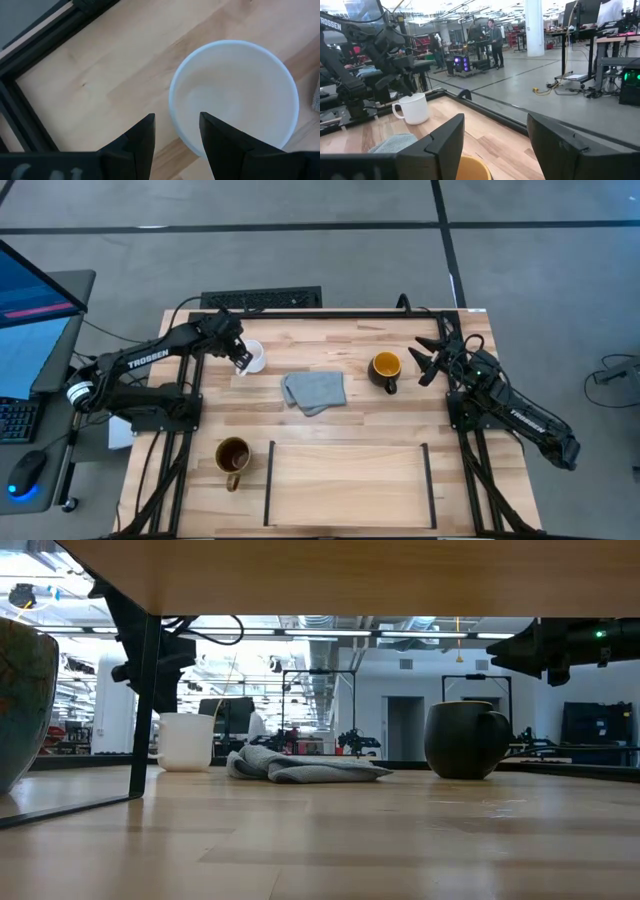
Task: Stack small to large cups/mugs on shelf
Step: Put the white mug on the shelf
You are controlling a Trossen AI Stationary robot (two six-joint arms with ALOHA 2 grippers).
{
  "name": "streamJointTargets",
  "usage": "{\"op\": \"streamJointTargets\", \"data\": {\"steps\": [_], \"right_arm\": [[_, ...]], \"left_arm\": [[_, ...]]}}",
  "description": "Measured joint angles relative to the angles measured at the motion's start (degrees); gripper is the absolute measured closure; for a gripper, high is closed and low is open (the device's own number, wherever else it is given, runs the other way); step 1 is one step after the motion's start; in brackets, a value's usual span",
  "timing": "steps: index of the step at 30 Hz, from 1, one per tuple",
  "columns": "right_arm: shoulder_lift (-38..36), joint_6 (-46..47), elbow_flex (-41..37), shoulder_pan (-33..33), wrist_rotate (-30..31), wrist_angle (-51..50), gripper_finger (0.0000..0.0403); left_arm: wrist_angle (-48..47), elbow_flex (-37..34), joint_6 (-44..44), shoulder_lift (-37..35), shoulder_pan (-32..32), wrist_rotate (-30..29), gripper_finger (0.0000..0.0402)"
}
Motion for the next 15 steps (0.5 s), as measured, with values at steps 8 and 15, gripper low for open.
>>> {"op": "streamJointTargets", "data": {"steps": [8, 15], "right_arm": [[0.0, -0.2, 0.0, 0.0, 0.0, 0.0, 0.0163], [0.0, -0.2, 0.0, 0.0, 0.0, 0.0, 0.0163]], "left_arm": [[-0.7, 0.0, -0.6, 0.0, 0.0, 0.0, 0.0255], [-0.7, 0.0, 1.3, 0.0, 0.0, 0.2, 0.0255]]}}
